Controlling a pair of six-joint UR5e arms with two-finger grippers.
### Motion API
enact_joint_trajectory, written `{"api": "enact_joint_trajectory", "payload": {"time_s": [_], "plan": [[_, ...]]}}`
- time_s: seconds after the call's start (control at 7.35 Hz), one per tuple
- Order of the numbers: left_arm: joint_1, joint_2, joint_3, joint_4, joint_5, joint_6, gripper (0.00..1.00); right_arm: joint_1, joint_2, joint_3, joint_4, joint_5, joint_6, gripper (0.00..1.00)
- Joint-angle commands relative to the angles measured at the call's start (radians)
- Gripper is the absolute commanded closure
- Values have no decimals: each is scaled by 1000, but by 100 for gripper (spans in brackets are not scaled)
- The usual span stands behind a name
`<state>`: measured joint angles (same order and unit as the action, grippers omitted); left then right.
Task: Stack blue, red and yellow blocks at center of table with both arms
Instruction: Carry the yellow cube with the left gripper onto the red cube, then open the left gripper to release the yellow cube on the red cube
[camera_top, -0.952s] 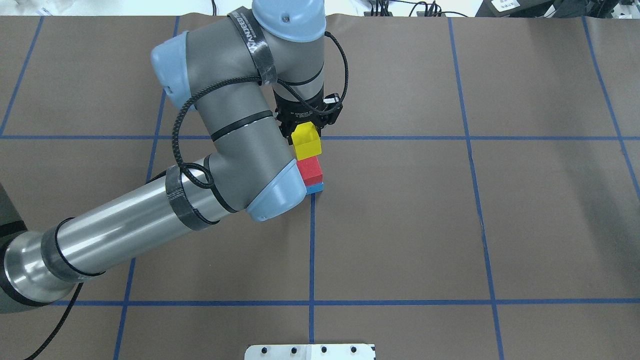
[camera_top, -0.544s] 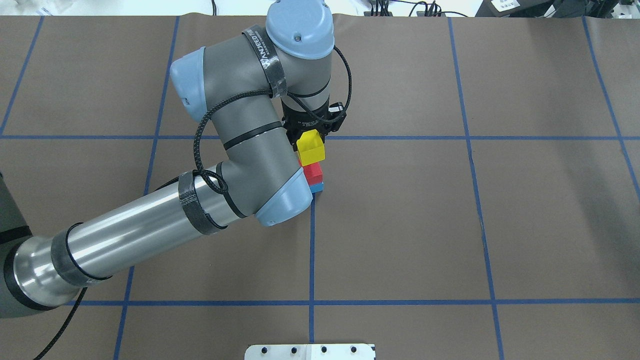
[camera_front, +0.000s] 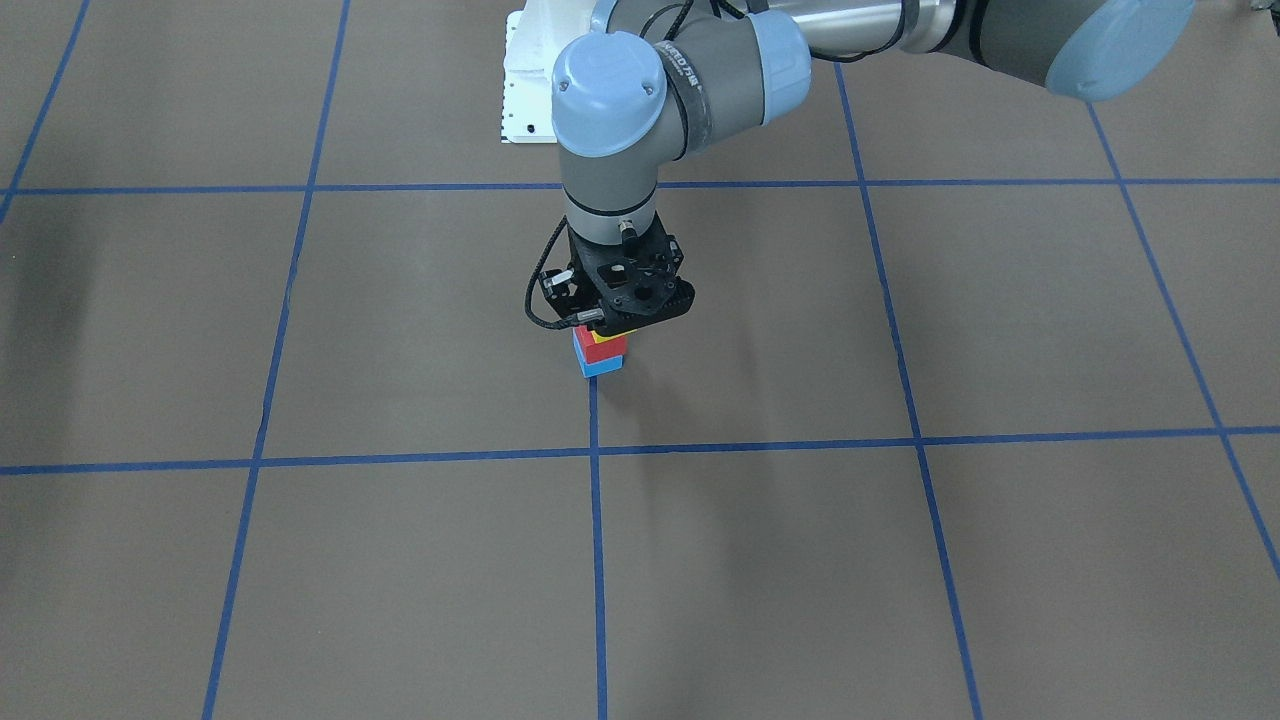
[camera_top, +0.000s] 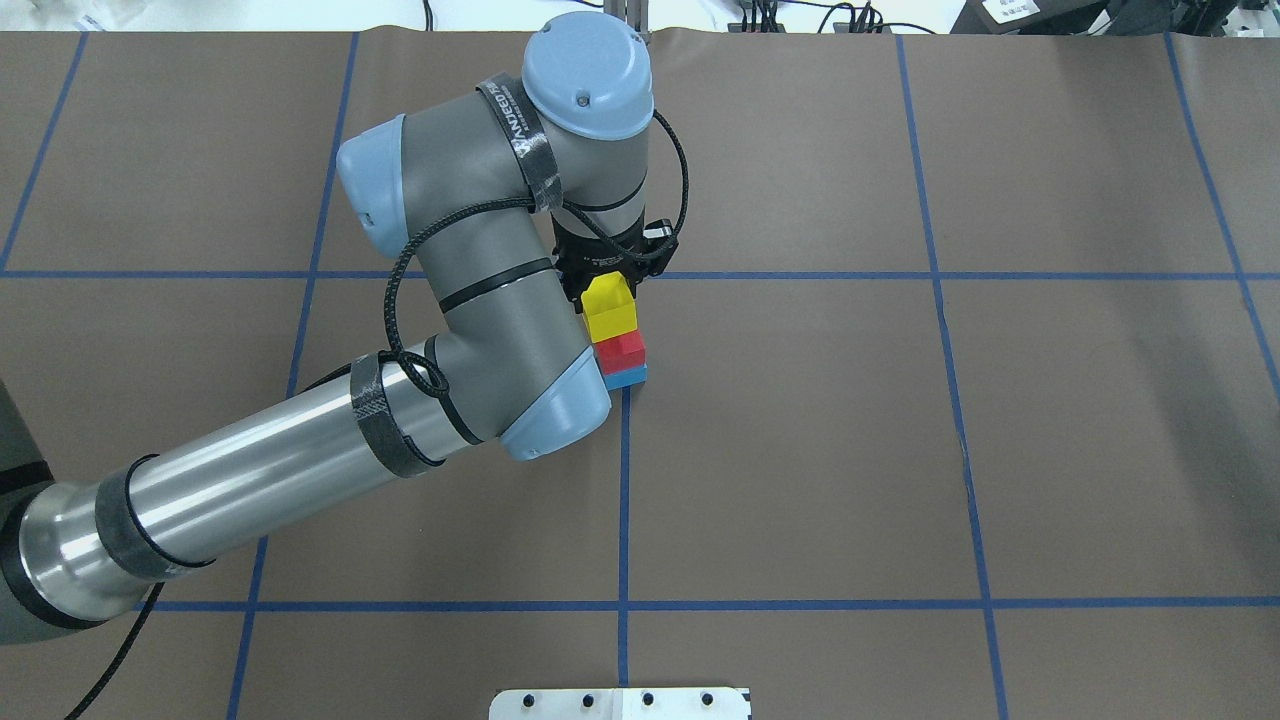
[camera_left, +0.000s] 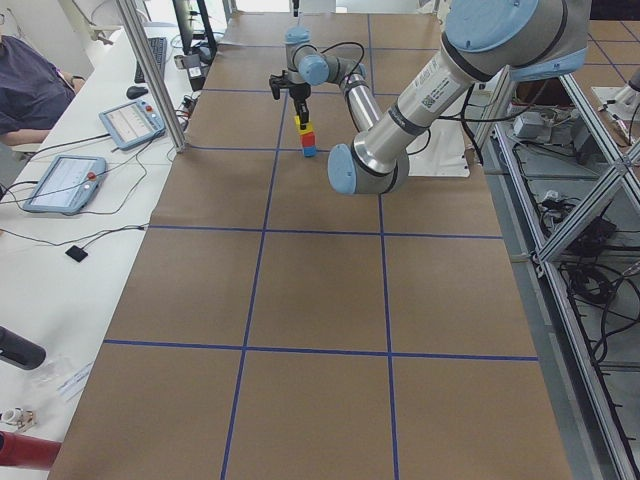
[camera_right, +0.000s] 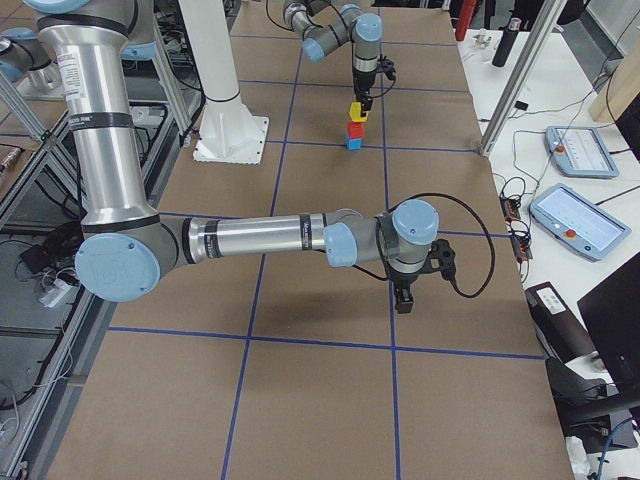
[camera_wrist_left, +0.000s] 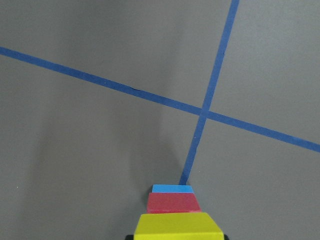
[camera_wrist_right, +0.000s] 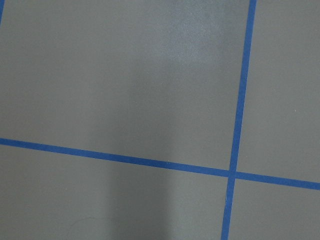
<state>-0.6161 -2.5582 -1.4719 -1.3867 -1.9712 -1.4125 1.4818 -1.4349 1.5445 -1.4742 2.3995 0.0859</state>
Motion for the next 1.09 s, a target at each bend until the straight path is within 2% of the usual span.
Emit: {"api": "enact_joint_trajectory", "payload": {"time_s": [0.0, 0.95], "plan": [[15, 3, 1, -8, 0, -3, 100, 0, 1, 0, 0, 0, 0, 1], [22, 4, 8, -37, 0, -3, 100, 0, 2, -1, 0, -2, 0, 1]]}}
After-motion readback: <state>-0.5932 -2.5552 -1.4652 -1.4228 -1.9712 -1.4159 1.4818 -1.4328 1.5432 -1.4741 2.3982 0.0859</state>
